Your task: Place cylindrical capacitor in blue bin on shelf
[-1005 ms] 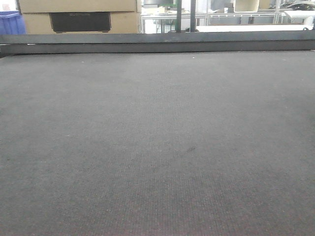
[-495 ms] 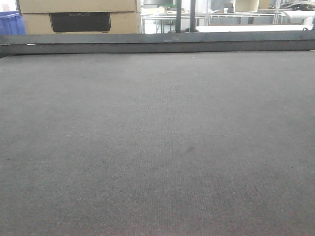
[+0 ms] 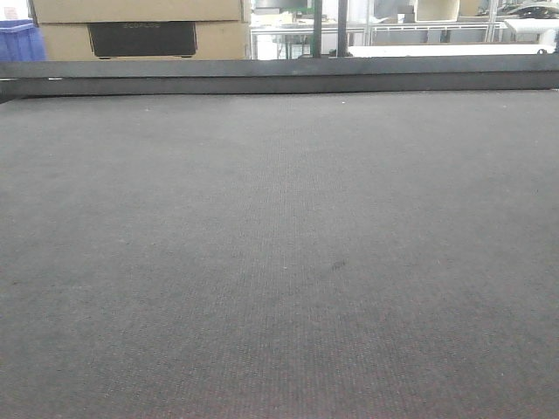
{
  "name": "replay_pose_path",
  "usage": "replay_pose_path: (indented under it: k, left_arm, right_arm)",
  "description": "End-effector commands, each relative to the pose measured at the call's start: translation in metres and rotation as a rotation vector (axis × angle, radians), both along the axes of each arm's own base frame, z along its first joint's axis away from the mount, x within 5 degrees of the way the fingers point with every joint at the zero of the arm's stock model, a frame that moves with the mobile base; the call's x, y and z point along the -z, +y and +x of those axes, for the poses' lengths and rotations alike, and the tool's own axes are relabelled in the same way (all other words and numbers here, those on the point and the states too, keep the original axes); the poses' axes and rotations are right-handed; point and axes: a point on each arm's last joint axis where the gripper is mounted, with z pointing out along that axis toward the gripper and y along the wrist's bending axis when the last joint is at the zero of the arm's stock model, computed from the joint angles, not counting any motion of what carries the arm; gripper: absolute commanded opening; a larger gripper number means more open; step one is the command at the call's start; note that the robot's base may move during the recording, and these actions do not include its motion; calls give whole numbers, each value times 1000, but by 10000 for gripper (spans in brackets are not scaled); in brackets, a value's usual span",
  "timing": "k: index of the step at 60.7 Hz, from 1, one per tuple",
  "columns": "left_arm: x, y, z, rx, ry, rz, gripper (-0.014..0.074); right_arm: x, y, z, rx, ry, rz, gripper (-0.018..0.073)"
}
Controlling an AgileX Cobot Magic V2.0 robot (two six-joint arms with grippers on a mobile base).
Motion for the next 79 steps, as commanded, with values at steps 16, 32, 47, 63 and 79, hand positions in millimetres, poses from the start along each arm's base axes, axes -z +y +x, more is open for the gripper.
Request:
replay_pose_path:
  k: [16, 32, 47, 63, 79]
  left_arm:
    - [-3, -1, -1, 8, -19, -10, -111]
    - [-3, -1, -1, 8, -19, -10, -111]
    - [-2, -1, -1, 8, -16, -8, -111]
    - [-1, -1, 2, 8, -6, -7, -111]
    - [-1, -1, 1, 8, -11, -7, -111]
  right_arm:
    - [-6, -1, -2, 4, -51, -13, -111]
    - [-6, -1, -2, 4, -51, -13, -111]
    - [-6, -1, -2, 4, -51, -13, -111]
    - [-6, -1, -2, 4, -51, -13, -111]
    - [-6, -1, -2, 4, -51, -13, -111]
